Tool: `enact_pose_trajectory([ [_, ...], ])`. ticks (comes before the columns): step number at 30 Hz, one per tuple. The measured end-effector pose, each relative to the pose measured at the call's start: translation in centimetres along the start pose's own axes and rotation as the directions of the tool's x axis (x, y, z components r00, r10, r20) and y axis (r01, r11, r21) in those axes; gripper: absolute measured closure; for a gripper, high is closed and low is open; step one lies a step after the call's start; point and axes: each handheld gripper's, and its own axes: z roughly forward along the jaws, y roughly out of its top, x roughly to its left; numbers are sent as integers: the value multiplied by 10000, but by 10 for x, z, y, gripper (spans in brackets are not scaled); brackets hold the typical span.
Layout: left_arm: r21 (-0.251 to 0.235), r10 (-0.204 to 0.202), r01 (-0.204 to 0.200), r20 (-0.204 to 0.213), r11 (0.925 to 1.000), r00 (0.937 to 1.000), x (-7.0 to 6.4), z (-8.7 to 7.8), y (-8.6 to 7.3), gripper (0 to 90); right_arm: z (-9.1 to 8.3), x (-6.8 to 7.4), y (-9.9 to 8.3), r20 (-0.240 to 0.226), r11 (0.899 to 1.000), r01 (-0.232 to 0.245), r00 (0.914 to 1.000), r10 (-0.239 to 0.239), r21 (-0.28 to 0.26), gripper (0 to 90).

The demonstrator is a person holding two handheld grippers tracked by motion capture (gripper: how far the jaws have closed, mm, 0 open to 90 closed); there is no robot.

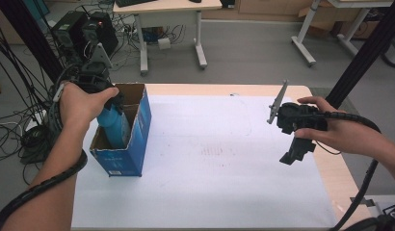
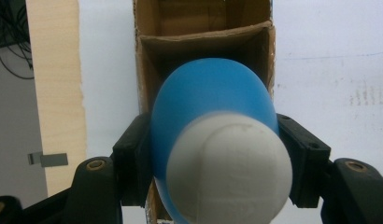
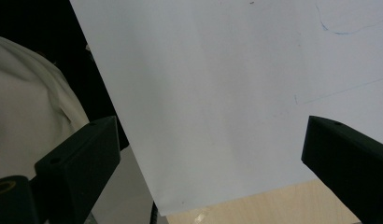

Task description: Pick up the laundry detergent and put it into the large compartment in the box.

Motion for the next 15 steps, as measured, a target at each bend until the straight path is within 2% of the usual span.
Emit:
enact_pose_trajectory([
  [15, 134, 2, -1, -45, 9999, 10000, 0, 25, -5, 380, 2, -2, 1, -51, 10000, 2, 10000, -1, 89, 46],
])
